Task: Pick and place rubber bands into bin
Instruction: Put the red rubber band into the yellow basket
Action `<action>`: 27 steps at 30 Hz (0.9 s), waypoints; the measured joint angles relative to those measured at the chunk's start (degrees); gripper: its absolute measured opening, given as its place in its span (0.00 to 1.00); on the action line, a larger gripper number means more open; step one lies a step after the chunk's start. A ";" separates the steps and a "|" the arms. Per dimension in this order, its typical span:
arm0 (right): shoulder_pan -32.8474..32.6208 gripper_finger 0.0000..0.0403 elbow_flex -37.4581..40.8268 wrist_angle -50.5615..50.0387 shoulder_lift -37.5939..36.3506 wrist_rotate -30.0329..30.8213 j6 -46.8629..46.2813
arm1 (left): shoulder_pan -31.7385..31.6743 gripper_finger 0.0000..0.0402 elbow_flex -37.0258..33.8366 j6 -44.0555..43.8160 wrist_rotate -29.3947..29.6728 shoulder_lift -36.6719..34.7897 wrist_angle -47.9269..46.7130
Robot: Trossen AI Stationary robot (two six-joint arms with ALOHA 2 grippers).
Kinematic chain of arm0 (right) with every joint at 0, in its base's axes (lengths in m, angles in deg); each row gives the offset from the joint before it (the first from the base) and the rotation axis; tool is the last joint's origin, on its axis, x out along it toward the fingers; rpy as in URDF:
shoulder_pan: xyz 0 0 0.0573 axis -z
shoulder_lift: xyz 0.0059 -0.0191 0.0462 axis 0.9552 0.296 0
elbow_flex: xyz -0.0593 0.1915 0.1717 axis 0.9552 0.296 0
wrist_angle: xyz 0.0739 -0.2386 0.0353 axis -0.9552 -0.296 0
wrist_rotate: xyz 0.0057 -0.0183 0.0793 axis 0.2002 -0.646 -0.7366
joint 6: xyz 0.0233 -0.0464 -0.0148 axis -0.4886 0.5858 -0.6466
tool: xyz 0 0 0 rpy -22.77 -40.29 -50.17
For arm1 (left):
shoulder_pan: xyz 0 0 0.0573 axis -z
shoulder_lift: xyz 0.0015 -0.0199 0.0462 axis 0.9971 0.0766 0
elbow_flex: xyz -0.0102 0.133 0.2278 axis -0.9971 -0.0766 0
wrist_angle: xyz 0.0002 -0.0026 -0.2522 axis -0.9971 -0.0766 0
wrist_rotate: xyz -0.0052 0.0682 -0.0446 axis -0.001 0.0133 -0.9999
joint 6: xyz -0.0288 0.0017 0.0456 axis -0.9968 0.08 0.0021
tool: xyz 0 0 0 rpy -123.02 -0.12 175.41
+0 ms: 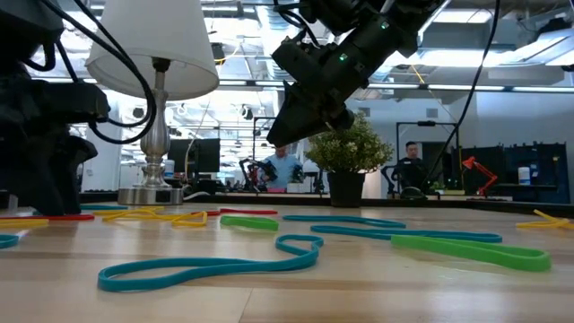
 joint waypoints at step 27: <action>-0.28 0.23 0.00 1.10 0.00 0.04 0.07 | 3.67 0.00 12.57 8.23 11.94 4.25 -13.78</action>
